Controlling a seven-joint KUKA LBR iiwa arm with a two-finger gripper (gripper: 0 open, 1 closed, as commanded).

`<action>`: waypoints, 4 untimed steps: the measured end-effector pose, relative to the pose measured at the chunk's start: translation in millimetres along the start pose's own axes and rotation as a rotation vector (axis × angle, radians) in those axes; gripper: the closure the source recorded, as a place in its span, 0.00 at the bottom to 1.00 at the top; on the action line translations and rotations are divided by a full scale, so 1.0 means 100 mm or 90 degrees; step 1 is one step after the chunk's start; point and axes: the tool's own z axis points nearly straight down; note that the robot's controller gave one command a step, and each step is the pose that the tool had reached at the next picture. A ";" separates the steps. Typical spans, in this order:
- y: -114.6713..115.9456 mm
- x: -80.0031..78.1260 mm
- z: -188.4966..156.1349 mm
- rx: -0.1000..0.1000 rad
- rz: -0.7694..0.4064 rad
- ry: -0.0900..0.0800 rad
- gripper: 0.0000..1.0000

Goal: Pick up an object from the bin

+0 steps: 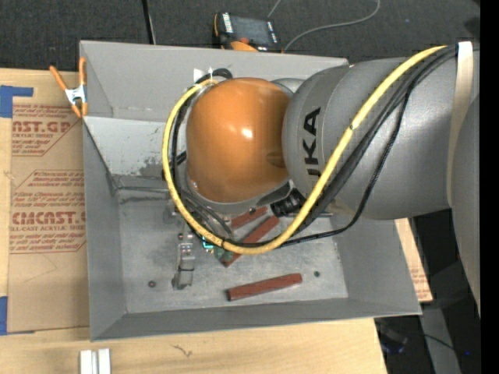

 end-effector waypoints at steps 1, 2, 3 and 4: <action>-0.45 -0.09 1.28 0.001 -0.034 0.001 0.00; -1.34 -0.52 0.73 0.002 -0.123 -0.008 0.00; -1.37 -1.10 1.71 -0.002 -0.043 -0.002 0.00; -1.37 -1.11 1.67 -0.002 -0.044 -0.007 1.00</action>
Offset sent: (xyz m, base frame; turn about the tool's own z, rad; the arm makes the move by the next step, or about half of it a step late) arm 0.0104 -0.0441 -0.1237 -0.0545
